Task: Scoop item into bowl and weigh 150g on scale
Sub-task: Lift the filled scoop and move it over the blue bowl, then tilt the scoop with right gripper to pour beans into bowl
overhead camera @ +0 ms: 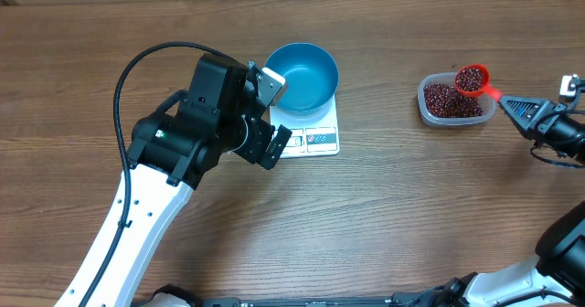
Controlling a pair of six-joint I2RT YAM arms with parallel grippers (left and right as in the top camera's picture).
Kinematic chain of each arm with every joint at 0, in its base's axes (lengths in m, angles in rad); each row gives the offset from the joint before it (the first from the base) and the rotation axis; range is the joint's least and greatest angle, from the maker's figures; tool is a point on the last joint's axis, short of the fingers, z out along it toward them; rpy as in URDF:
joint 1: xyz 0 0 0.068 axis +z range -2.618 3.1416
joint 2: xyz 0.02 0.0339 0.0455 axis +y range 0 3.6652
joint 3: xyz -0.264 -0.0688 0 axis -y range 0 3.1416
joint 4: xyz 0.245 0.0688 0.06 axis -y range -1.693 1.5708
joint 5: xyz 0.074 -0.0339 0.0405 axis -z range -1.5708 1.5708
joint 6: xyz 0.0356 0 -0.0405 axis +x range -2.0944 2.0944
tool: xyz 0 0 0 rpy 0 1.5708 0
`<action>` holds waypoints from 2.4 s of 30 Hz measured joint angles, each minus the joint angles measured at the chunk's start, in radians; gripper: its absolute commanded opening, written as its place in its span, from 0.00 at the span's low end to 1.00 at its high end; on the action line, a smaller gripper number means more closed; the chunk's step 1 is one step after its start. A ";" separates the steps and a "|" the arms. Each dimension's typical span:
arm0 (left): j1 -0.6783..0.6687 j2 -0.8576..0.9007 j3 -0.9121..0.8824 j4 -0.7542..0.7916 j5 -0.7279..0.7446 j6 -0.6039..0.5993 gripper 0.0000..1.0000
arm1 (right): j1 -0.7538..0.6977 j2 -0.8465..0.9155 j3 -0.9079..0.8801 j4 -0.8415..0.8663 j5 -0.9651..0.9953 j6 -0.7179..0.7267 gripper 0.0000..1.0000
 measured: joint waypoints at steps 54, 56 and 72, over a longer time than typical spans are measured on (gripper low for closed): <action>0.000 0.000 0.000 0.000 0.000 0.000 1.00 | 0.822 0.000 0.075 0.547 0.255 0.524 0.04; 0.000 0.000 0.000 0.000 0.000 0.000 1.00 | 0.822 0.000 0.075 0.546 0.257 0.518 0.04; 0.000 0.000 0.000 0.000 0.000 0.000 1.00 | 0.854 -0.114 0.076 0.451 0.479 0.358 0.04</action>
